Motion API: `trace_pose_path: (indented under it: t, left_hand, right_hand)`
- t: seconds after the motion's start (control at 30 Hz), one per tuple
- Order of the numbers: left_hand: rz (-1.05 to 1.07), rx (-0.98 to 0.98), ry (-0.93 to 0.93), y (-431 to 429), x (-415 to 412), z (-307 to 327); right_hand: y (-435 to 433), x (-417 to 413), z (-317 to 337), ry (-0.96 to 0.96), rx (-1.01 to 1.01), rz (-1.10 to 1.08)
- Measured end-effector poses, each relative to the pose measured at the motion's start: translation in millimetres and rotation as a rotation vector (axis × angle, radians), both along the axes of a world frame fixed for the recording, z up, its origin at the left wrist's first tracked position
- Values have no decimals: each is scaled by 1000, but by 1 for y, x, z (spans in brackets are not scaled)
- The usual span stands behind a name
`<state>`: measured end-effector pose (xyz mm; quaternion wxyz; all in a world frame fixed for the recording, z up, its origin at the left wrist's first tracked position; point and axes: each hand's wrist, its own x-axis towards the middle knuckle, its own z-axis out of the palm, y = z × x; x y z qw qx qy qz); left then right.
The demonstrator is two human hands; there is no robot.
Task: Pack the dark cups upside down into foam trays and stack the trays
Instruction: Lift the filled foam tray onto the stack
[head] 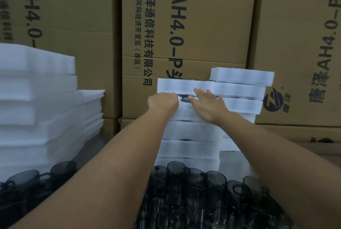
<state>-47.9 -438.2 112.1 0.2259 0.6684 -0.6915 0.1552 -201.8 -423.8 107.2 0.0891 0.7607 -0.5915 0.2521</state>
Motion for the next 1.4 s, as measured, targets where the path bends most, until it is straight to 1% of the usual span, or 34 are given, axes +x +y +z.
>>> trace_pose_path:
  t: [0.07, 0.1, 0.17, 0.23, 0.3, 0.37, 0.4, 0.43, 0.47, 0.5, 0.57, 0.63, 0.67, 0.7, 0.77, 0.83, 0.93, 1.03, 1.1, 1.23, 1.33, 1.4]
  left_hand:
    - [-26, 60, 36, 18, 3, -5]
    - [-26, 96, 5, 27, 6, -7]
    - [-35, 169, -79, 49, 17, -8]
    - [-62, 184, -215, 74, 33, -8]
    - [-39, 138, -409, 102, 53, -7]
    - [73, 19, -579, 128, 77, 3]
    - [150, -62, -623, 140, 91, 10]
    - [223, -144, -623, 150, 107, 20]
    - [296, -209, -585, 159, 123, 31]
    - [370, -257, -523, 167, 139, 42]
    - [528, -294, -328, 180, 171, 60]
    - [609, -190, -62, 190, 199, 68]
    - [597, -104, 38, 192, 209, 68]
    - [566, -25, 81, 193, 218, 67]
    - [502, 62, 29, 195, 227, 62]
    - [471, 40, -51, 197, 234, 58]
    - [428, -34, -46, 194, 246, 58]
    - [465, 17, -126, 185, 254, 60]
    - [466, 22, -117, 178, 253, 64]
    - [435, -44, -59, 164, 250, 73]
    - [475, -79, -33, 158, 248, 75]
    - [485, -93, -51, 160, 247, 74]
  right_hand:
    - [35, 0, -14, -185, 32, 61]
    - [54, -1, -23, -284, 38, 87]
    - [93, -8, -43, -475, 38, 136]
    - [134, -16, -64, -620, 20, 129]
    - [173, -25, -88, -745, -13, 86]
    - [207, -32, -115, -837, -33, 13]
    - [221, -34, -129, -869, -33, -25]
    - [233, -37, -141, -895, -42, -51]
    - [242, -38, -152, -899, -73, -73]
    - [249, -39, -161, -852, -131, -95]
    - [256, -40, -175, -678, -268, -140]
    - [256, -41, -181, -577, -328, -147]
    - [255, -41, -182, -535, -321, -132]
    - [254, -41, -181, -494, -305, -117]
    - [253, -40, -181, -450, -261, -109]
    - [253, -41, -181, -464, -259, -104]
    - [253, -43, -183, -481, -246, -113]
    - [252, -44, -182, -470, -182, -121]
    - [249, -44, -183, -447, -159, -118]
    - [241, -42, -184, -440, -131, -122]
    - [236, -42, -184, -438, -133, -128]
    - [235, -41, -186, -445, -139, -126]
